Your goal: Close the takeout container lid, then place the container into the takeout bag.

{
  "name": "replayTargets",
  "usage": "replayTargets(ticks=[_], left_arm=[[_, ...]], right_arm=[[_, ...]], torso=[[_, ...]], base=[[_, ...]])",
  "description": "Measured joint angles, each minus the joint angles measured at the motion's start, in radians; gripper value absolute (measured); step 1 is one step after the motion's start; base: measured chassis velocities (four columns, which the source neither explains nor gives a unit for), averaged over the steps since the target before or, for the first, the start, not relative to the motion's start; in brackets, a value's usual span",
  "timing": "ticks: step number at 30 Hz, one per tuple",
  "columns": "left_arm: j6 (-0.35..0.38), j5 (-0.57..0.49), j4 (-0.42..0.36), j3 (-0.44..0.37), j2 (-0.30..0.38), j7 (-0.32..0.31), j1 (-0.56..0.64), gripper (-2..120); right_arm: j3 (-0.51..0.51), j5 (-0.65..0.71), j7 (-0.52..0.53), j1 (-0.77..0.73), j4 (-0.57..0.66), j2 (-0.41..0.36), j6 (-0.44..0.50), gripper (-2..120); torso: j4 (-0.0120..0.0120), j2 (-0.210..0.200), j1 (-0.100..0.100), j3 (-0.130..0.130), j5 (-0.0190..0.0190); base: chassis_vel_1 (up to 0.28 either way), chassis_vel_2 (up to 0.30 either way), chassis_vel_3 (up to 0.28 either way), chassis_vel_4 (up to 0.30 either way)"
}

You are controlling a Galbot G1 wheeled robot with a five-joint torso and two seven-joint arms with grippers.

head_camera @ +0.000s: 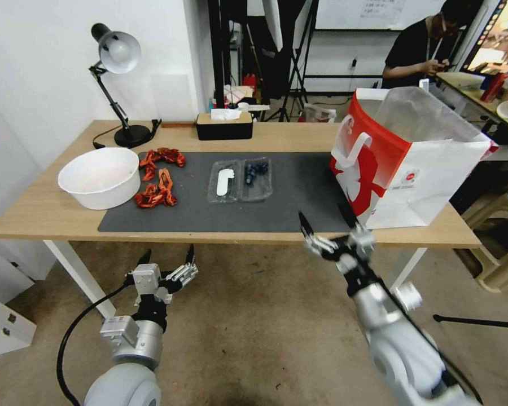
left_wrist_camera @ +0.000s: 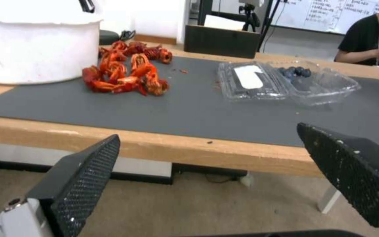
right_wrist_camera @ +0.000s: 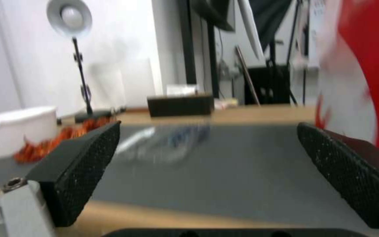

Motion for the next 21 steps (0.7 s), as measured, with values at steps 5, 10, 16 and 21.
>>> replayTargets(ticks=[5, 10, 16, 21], left_arm=[[-0.001, -0.007, 0.008, 0.006, 0.003, -0.002, -0.005, 100], [0.016, -0.042, 0.01, 0.02, 0.015, -0.015, -0.022, 100], [0.08, -0.235, -0.029, 0.041, 0.038, -0.092, -0.097, 100], [0.113, -0.552, -0.063, 0.058, 0.048, -0.196, -0.221, 100]], right_arm=[[0.007, -0.028, -0.006, -0.083, -0.018, 0.037, 0.047, 100], [0.019, -0.048, -0.005, -0.132, -0.009, 0.052, 0.056, 100], [0.005, -0.057, -0.002, -0.128, -0.009, 0.044, 0.045, 100], [-0.045, -0.066, 0.001, -0.089, -0.037, 0.018, 0.027, 100]], torso=[[0.0002, 0.0, 0.0, 0.0, 0.0003], [0.0004, 0.0, 0.0, 0.0, 0.0001], [0.0, 0.0, 0.0, 0.0, 0.0002], [0.0006, 0.0, 0.0, 0.0, 0.0006]], base=[[0.0, 0.0, 0.0, 0.0], [0.0, 0.0, 0.0, 0.0], [0.0, 0.0, 0.0, 0.0], [0.0, 0.0, 0.0, 0.0]])
